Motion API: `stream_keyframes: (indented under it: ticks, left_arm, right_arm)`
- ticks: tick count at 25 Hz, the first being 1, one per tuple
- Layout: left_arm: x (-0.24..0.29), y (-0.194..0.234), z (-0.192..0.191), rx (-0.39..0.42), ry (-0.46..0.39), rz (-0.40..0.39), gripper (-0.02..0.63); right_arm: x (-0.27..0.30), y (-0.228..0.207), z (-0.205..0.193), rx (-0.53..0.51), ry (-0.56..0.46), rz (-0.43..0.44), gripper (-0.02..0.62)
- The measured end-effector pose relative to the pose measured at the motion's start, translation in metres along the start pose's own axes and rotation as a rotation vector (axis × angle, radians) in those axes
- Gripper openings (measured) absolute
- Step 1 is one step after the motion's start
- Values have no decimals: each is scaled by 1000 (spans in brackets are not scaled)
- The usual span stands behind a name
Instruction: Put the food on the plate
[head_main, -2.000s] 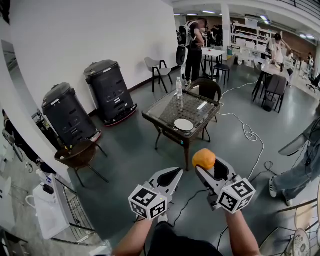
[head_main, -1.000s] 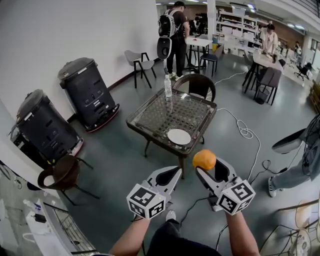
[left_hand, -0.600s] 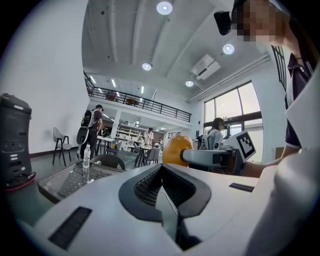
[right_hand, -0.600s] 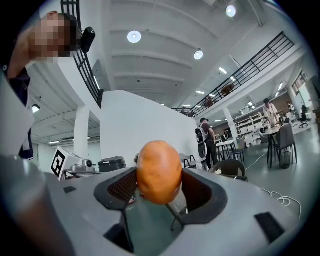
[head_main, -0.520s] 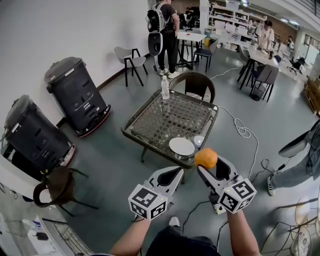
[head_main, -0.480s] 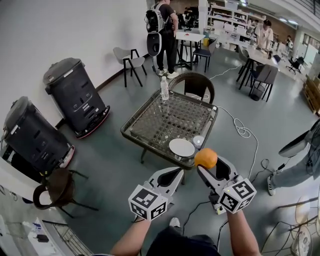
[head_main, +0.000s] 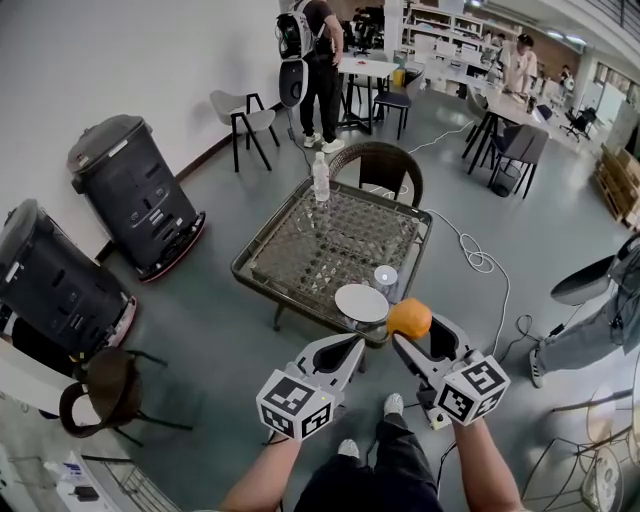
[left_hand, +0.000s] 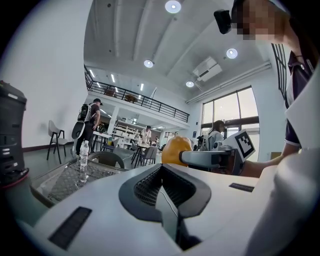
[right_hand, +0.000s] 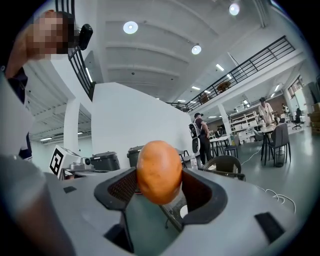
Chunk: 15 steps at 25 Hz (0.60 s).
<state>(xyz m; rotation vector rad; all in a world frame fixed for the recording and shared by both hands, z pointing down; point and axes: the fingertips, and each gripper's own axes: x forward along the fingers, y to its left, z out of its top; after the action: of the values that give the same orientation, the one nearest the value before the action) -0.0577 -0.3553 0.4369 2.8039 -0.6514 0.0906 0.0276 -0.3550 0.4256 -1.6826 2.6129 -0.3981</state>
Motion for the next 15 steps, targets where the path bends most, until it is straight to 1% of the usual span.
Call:
stream_keyframes:
  ticks: [7,11,13,15]
  left_arm:
    - [22,24,8,11,5,23,9]
    - [42,42,11,24,13,45,9]
    - [54,56,9,27,29,61,9]
    - [66,73,5,23,48,79,9]
  right_arm:
    - [33,-22,8,-8,5,29,288]
    - [58,-47,8,-14,24,31,288]
    - [76,-61,4,-15,46,43,288]
    - [95,-74,-6,-29,92,61,288]
